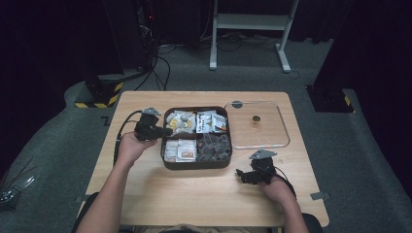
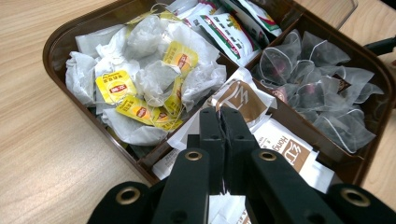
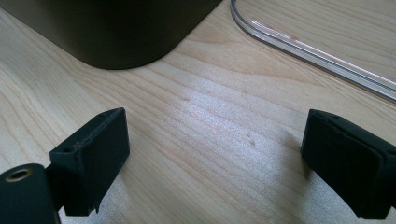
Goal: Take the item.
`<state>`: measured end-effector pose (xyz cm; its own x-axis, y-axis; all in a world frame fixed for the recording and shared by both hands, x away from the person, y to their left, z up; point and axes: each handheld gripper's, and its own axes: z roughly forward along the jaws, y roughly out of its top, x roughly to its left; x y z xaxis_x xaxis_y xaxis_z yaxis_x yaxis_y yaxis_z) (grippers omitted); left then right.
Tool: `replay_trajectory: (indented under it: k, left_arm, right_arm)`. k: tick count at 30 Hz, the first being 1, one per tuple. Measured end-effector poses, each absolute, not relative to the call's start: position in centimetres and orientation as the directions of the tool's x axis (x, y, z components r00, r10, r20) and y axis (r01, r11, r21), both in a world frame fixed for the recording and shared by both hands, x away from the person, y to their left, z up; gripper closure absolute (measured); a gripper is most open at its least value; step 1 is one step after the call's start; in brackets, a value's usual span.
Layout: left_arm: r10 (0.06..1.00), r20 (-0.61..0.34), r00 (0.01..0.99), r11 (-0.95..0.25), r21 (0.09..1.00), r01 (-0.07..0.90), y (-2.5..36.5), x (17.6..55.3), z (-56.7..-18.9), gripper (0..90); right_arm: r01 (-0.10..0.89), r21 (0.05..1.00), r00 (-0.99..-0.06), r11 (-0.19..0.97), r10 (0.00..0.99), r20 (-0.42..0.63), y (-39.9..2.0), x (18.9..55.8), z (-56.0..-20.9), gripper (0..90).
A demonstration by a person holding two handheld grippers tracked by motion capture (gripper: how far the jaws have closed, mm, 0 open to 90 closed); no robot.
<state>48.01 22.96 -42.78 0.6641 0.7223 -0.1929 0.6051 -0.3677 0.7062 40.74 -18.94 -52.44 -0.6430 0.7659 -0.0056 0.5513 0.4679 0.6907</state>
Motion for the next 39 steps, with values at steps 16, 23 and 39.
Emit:
replay_trajectory:
  k: [16,23,39]
  left_arm:
    - [0.767,-0.181,0.615,-0.328,0.713,0.620,25.5,47.2,-42.4,88.6]
    - [0.788,-0.170,0.592,-0.317,0.712,0.626,26.7,46.7,-42.3,88.6]
    - [0.842,-0.156,0.515,-0.278,0.693,0.665,29.5,46.8,-43.7,88.6]
  right_arm:
    - [0.540,0.693,-0.659,0.478,0.752,-0.005,-18.9,41.2,-52.5,7.7]
    - [0.537,0.692,-0.664,0.483,0.748,-0.007,-18.8,41.5,-52.5,7.7]
    - [0.539,0.692,-0.662,0.481,0.750,-0.006,-18.6,42.0,-52.5,7.7]
